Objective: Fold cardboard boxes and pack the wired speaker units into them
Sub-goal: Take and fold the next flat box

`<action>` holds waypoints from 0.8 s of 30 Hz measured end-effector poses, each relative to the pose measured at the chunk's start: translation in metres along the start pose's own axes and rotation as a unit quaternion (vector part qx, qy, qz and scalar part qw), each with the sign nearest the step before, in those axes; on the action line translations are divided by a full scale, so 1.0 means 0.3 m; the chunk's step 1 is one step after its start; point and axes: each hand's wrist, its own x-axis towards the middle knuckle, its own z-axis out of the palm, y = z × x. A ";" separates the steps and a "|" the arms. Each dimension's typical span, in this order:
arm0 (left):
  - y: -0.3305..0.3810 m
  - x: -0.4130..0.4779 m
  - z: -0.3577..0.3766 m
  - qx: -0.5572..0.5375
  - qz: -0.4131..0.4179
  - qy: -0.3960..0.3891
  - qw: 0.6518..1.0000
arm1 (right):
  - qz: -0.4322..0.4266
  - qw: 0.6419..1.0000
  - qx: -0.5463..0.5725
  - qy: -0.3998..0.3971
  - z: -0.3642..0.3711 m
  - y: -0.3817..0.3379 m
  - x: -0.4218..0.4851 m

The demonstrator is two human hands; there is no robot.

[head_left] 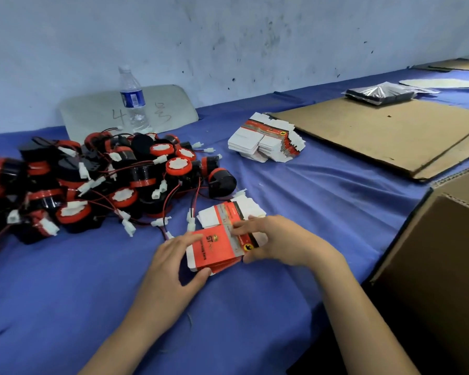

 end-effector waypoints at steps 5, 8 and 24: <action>-0.015 0.001 0.009 -0.044 -0.022 0.025 0.998 | -0.022 0.993 0.098 0.056 -0.031 -0.006 -0.019; -0.014 -0.003 0.006 -0.062 -0.019 0.041 0.997 | -0.077 0.970 0.056 0.222 -0.041 -0.025 -0.035; 0.009 -0.007 -0.010 0.120 0.042 -0.115 0.985 | -0.120 0.897 0.145 0.401 -0.017 -0.090 -0.032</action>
